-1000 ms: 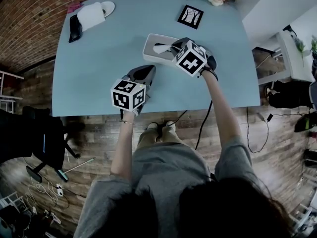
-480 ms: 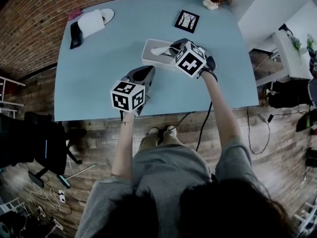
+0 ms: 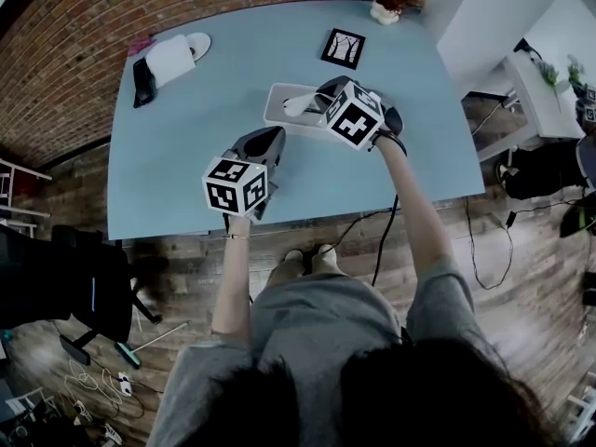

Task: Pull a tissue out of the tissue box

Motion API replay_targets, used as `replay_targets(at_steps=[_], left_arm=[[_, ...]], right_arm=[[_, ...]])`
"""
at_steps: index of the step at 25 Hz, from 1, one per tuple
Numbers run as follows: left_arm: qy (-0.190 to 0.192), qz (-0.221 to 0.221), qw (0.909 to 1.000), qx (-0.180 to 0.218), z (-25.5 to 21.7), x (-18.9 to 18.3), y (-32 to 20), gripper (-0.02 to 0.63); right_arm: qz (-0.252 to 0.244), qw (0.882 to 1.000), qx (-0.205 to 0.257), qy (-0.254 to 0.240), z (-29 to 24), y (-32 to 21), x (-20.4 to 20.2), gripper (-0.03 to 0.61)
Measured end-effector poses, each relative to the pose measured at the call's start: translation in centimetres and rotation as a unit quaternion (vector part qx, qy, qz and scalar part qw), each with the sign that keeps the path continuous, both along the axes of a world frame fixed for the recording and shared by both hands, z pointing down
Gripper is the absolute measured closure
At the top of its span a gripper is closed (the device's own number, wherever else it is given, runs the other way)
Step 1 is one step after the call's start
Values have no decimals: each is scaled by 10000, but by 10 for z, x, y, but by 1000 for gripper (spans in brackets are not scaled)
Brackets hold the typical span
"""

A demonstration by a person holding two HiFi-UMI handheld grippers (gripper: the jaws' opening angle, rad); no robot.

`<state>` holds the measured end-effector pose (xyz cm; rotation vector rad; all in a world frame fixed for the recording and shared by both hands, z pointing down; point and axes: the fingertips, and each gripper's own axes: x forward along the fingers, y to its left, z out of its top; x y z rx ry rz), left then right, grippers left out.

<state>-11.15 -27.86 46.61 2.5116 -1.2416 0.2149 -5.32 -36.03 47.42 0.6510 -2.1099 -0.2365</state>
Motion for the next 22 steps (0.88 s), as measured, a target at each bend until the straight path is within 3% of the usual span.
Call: replay_targets(at_steps=[22], left_arm=[[45,118,9991,402,-33,5,14,611]], right_arm=[[293,9971,435,-549,-50,26,16,577]])
